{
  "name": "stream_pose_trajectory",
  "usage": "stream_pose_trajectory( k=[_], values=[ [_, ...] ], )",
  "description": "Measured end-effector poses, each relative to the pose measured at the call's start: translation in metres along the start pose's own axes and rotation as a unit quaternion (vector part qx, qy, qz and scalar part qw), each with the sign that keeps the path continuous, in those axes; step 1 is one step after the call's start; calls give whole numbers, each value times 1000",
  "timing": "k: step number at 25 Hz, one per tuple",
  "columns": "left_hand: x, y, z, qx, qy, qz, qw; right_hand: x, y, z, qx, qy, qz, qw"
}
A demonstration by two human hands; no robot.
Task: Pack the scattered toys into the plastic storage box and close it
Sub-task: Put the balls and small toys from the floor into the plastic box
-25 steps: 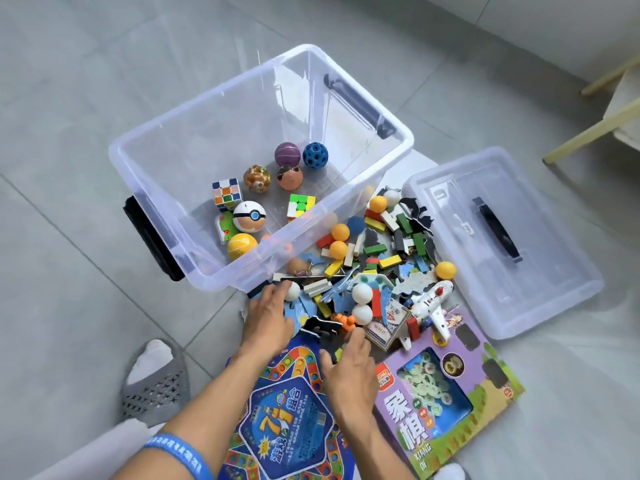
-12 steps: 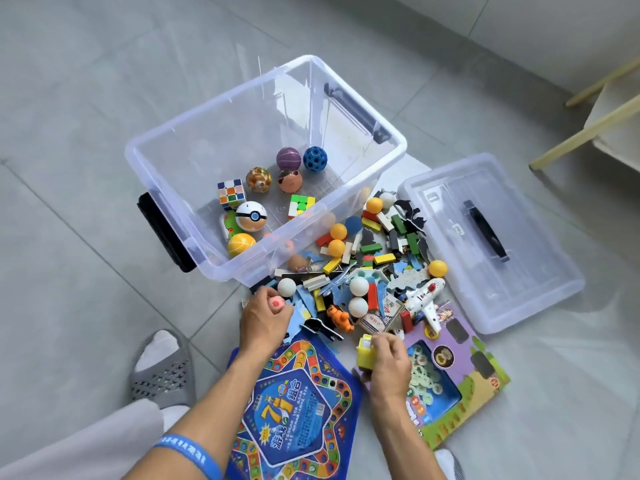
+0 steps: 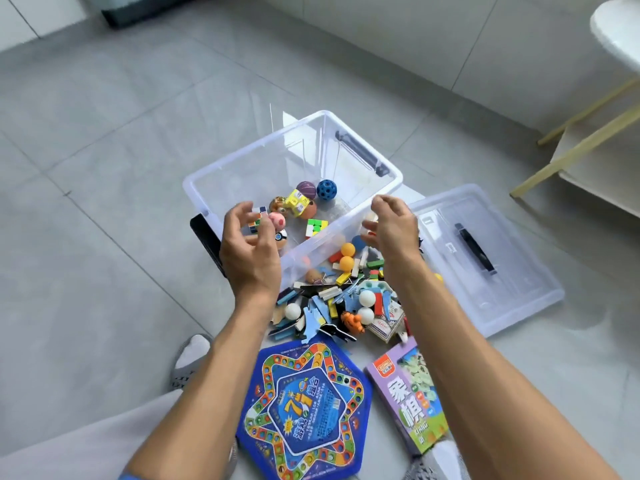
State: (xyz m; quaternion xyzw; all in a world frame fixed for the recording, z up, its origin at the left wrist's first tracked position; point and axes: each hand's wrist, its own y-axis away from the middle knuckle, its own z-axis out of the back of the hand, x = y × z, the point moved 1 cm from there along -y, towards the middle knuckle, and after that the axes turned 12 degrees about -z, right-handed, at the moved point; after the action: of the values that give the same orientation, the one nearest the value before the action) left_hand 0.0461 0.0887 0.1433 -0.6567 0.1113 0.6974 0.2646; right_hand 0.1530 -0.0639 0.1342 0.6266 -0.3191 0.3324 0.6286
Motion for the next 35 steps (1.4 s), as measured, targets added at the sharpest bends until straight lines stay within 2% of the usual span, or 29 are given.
stream_pose_trajectory(
  k=[2,4,5,8,9,11,15,20,22,23,24,26,27,28,30,32,33,34,35],
  values=[
    [13,27,0,31,-61,-28,997,-56,-1,27,-53,59,-18,997],
    [62,62,-1,119,-146,11,982,-126,-4,50,-99,194,-70,974],
    [92,77,0,179,-199,32,963,-155,-5,58,-126,272,-61,952],
    [171,85,-1,338,-350,16,874,-198,-15,61,-186,454,96,866],
    [189,78,-4,371,-386,-2,844,-201,-22,57,-184,469,108,857],
    [210,63,-13,418,-422,-16,804,-205,-37,45,-168,478,77,859],
    [236,62,-31,453,-433,-4,779,-226,-63,26,-153,476,53,864],
    [247,81,-19,446,-413,-83,789,-230,-72,18,-121,526,65,839],
    [241,80,-23,420,-378,-38,824,-225,-78,23,-116,513,115,843],
    [234,77,-29,384,-353,9,853,-220,-79,27,-121,475,127,862],
    [226,73,-37,341,-330,55,878,-217,-82,32,-131,401,117,899],
    [213,64,-62,295,-291,83,906,-208,-84,42,-137,166,14,977],
    [208,60,-78,304,-277,68,909,-205,-85,48,-136,31,-58,988],
    [202,56,-96,320,-275,39,906,-199,-87,51,-124,-76,-121,982],
    [204,46,-134,379,-325,-48,865,-180,-98,58,-79,-141,-188,969],
    [213,41,-162,468,-409,-93,778,-158,-117,79,-64,-73,-185,978],
    [217,40,-169,500,-436,-87,743,-147,-130,93,-93,-37,-179,979],
    [220,41,-172,517,-452,-74,723,-138,-143,109,-133,-13,-180,975],
    [222,42,-172,519,-458,-69,719,-129,-155,125,-182,24,-177,967]
  ],
)
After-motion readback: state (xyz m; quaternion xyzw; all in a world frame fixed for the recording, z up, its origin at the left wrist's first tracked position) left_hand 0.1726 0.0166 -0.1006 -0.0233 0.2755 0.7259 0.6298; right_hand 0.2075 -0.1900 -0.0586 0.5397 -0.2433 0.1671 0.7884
